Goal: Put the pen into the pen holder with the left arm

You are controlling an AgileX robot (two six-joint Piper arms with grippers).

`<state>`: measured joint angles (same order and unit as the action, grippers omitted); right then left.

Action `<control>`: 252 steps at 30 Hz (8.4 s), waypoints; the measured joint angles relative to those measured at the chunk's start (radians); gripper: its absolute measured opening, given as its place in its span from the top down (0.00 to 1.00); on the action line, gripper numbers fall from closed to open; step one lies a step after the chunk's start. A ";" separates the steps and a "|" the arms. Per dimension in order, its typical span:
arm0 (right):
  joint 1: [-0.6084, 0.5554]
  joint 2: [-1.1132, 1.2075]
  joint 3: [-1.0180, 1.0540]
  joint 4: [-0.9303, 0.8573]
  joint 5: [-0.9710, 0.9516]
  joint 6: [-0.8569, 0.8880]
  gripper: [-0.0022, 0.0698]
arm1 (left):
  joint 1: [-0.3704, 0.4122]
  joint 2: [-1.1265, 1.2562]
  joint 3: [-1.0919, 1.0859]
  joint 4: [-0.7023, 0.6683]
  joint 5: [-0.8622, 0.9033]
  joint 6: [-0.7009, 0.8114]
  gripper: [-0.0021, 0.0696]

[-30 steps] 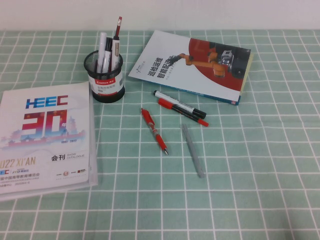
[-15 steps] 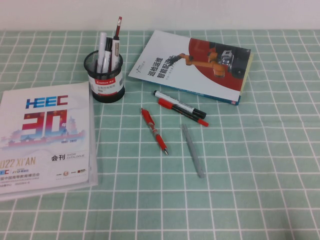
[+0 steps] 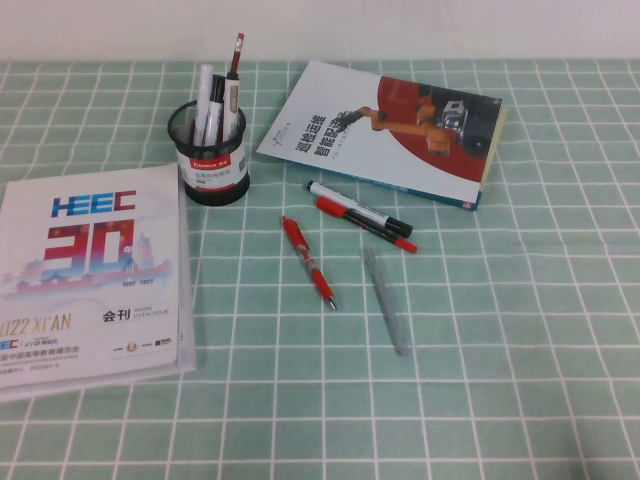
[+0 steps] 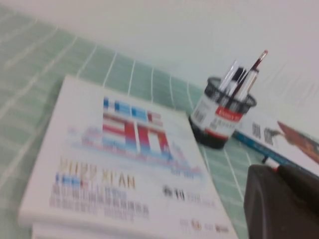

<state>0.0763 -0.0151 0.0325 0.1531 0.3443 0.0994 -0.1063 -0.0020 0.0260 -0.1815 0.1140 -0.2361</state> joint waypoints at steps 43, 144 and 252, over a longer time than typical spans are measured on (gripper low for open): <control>0.000 0.000 0.000 0.000 0.000 0.000 1.00 | -0.520 2.077 -1.788 -0.011 0.906 0.013 0.97; 0.000 0.000 0.000 0.000 0.000 0.000 1.00 | -0.560 1.697 -1.467 0.356 0.338 0.079 0.88; 0.000 0.000 0.000 0.000 0.000 0.000 1.00 | -0.161 0.194 -0.372 0.204 0.153 0.213 0.97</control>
<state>0.0763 -0.0151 0.0325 0.1531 0.3443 0.0994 -0.2670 0.1917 -0.3459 0.0230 0.2666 -0.0233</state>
